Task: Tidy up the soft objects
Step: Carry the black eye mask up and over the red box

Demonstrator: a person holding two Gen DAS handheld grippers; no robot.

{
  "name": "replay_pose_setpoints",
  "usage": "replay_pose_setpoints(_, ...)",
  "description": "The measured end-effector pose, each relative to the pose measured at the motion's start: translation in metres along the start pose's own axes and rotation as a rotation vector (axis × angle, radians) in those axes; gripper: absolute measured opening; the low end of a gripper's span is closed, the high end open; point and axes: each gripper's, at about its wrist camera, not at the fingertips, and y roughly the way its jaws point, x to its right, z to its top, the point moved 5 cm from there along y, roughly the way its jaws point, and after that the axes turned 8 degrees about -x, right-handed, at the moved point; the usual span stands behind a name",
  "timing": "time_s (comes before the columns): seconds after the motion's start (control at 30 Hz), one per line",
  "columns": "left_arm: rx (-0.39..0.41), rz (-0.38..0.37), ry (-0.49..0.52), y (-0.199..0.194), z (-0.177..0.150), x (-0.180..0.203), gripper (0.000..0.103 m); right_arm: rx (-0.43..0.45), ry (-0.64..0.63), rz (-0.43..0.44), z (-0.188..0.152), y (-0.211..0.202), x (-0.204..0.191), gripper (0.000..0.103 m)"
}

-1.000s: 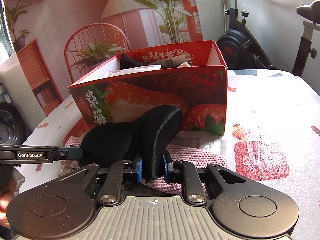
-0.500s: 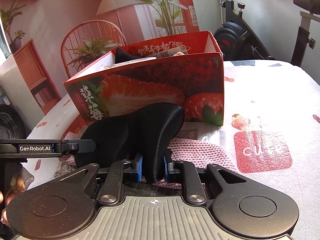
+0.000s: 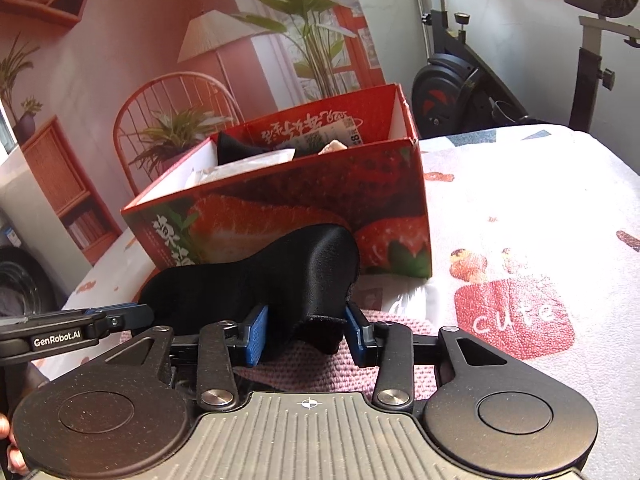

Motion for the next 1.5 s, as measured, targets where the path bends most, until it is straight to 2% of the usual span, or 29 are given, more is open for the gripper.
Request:
replay_pose_setpoints(0.17, 0.038, 0.007, 0.015, -0.008, 0.002, 0.003, 0.013, 0.011, 0.010, 0.007, 0.003, -0.004, 0.000, 0.035)
replay_pose_setpoints(0.3, 0.074, 0.000, 0.020, -0.017, 0.008, 0.005, 0.013, 0.033, 0.001, 0.035, 0.008, -0.011, -0.004, 0.023)
replay_pose_setpoints(0.43, 0.144, 0.011, 0.046, -0.032, 0.022, 0.009, 0.013, 0.076, -0.039, 0.053, 0.023, -0.022, -0.017, 0.020)
replay_pose_setpoints(0.83, 0.339, 0.031, 0.065, -0.068, 0.113, 0.013, 0.013, 0.204, -0.115, 0.094, 0.120, -0.035, -0.047, 0.020)
replay_pose_setpoints(1.0, 0.370, 0.068, 0.076, -0.060, 0.144, 0.013, 0.013, 0.233, -0.149, 0.081, 0.158, -0.022, -0.051, 0.021)
replay_pose_setpoints(1.13, 0.325, 0.090, 0.083, -0.041, 0.156, 0.012, 0.013, 0.209, -0.158, 0.059, 0.174, -0.003, -0.049, 0.021)
replay_pose_setpoints(1.27, 0.211, 0.089, 0.074, -0.010, 0.153, 0.005, 0.013, 0.137, -0.137, 0.035, 0.171, 0.023, -0.041, 0.022)
replay_pose_setpoints(1.4, 0.092, 0.090, 0.071, 0.020, 0.142, -0.002, 0.013, 0.046, -0.097, 0.019, 0.156, 0.048, -0.026, 0.026)
replay_pose_setpoints(1.5, 0.019, 0.080, 0.061, 0.036, 0.135, -0.008, 0.013, 0.010, -0.076, -0.002, 0.147, 0.058, -0.016, 0.031)
